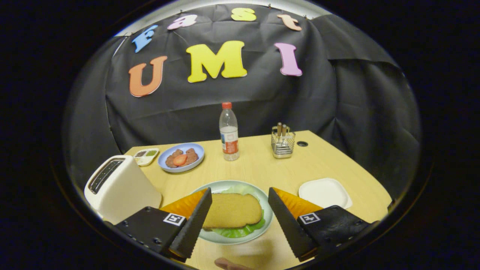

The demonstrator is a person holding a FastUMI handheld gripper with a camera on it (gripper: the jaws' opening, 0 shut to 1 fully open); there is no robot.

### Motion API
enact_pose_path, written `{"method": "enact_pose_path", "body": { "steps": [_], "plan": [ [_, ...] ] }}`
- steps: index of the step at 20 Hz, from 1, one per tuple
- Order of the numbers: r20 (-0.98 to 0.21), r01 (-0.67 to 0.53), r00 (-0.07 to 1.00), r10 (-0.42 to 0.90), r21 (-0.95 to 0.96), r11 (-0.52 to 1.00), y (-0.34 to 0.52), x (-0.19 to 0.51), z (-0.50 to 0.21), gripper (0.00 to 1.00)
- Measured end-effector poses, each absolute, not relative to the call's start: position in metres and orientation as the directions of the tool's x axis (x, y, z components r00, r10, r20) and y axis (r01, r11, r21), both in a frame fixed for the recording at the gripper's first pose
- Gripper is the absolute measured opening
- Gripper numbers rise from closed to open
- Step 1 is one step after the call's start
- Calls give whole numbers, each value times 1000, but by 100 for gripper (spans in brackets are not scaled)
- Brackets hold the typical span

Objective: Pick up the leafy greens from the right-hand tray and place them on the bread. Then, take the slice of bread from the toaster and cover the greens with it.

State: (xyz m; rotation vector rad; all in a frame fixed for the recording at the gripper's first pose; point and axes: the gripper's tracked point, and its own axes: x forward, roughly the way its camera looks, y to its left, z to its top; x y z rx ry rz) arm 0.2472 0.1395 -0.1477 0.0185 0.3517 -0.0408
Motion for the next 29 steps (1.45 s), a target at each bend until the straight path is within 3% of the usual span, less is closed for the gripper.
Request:
{"method": "enact_pose_path", "body": {
  "steps": [3,13,29],
  "plan": [
    [-255,55,965,-66,-53,997,145,214,-117,98],
    [-77,72,994,-76,-50,996,157,98,-49,96],
    [5,19,1000,-19,-79,997,148,-8,-15,96]
  ]
}}
